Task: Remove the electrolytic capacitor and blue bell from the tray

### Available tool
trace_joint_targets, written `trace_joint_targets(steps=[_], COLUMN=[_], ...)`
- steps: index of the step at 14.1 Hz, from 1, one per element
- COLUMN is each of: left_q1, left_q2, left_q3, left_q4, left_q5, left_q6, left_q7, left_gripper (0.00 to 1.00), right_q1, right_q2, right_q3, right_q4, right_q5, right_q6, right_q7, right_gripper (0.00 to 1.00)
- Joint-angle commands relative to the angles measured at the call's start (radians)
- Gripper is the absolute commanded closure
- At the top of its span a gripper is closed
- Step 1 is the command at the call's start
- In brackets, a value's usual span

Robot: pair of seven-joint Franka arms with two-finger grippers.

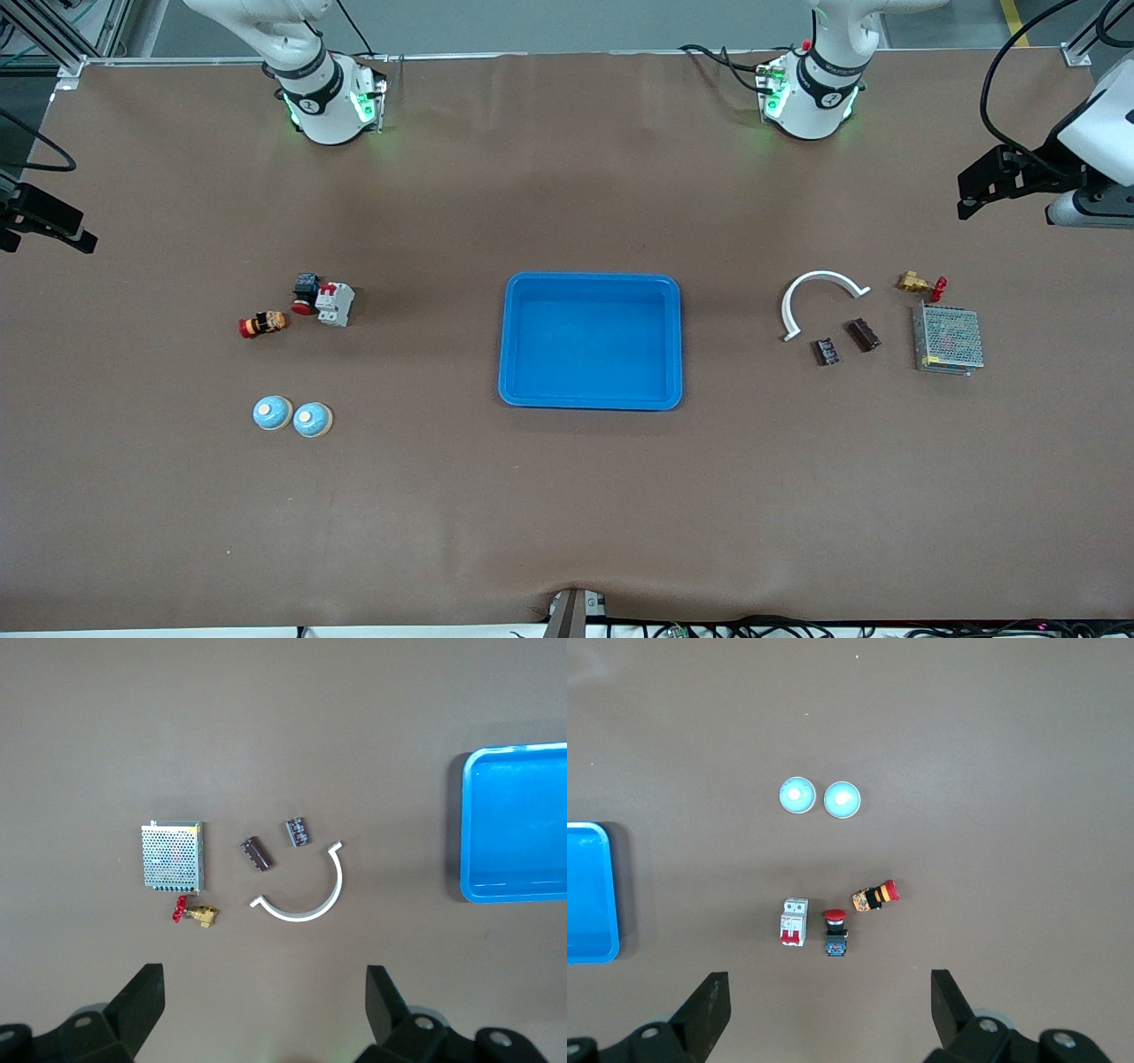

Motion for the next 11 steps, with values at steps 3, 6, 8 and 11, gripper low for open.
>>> trace_joint_targets(steps=[3,6,8,11], left_q1=[-0.007,-0.002,0.003,0.004], left_q2=[0.019,0.018,0.019,0.018], left_q3=[0.002,-0.001,0.002,0.005], left_q4=[0.015,0.028,0.044,0.045], left_q5=[-0.027,-0.03,-0.032,-0.03], left_q6=[0.0,0.0,-0.002,-0.007], left_q7=[0.005,0.008,0.011,0.011], left_gripper=[0.0,0.0,0.0,0.0], right_q1=[-0.004,-0.009,-0.006,-0.004], right_q2=[-0.023,-0.023,-0.022,-0.022], right_q3=[0.008,0.007,0.007,0.008], right_q4=[-0.015,-0.016,-0.016,-0.016], right_q5=[-0.006,-0.006,-0.006,-0.006], right_q6=[-0.001,-0.001,-0.005,-0.016], right_q7=[0.011,0.011,0.011,0.009], right_gripper=[0.0,0.0,0.0,0.0])
